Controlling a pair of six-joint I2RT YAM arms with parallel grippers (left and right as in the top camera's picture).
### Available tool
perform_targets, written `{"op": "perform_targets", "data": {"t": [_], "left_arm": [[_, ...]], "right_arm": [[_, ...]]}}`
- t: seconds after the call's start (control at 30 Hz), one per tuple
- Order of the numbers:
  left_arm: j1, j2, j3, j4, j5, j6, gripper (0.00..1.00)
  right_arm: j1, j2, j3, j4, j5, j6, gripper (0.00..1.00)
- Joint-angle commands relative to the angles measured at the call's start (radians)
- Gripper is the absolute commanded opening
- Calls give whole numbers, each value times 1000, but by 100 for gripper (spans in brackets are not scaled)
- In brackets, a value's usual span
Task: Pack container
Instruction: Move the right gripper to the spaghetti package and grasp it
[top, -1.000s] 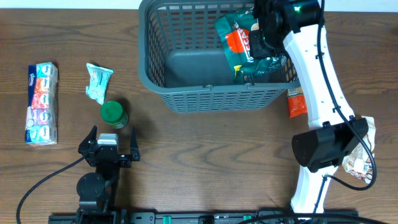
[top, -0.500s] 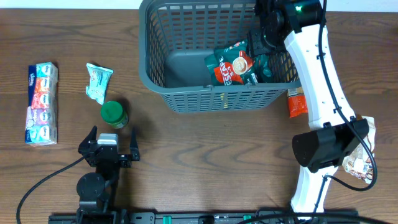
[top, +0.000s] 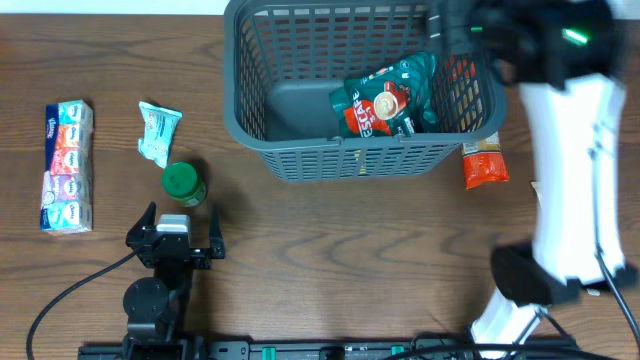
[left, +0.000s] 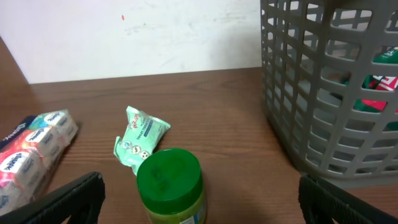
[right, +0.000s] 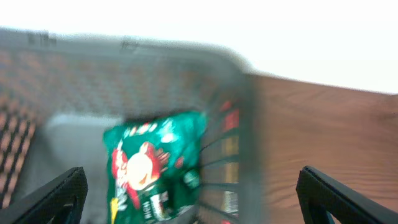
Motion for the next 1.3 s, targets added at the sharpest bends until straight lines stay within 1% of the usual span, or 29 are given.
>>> {"op": "perform_targets", "data": {"t": [0.0,0.13,0.33,0.4,0.6,0.73,0.93,1.0,1.17,1.27], "left_arm": [[0,-6,-27,-10,-2,6,99],[0,-6,-27,-10,-2,6,99],[0,-6,-27,-10,-2,6,99],[0,-6,-27,-10,-2,6,99],[0,-6,-27,-10,-2,6,99],[0,-6,-27,-10,-2,6,99],[0,-6,-27,-10,-2,6,99],[0,-6,-27,-10,-2,6,99],[0,-6,-27,-10,-2,6,99],[0,-6,-27,-10,-2,6,99]], "right_arm": [[-84,-103,32,-16,85,16,90],[-217,-145,32,-69,83,-4,92],[-404,-116,31,-184,73,-95,95],[-467,-86,24,-199,18,-119,95],[-569,22,10,-217,-115,-162,95],[-599,133,-9,-219,-128,-171,94],[-593,296,-90,-211,-270,-259,92],[-587,341,-122,-194,-288,-275,92],[-563,424,-168,-161,-310,-307,92],[-546,453,-198,-130,-362,-359,92]]}}
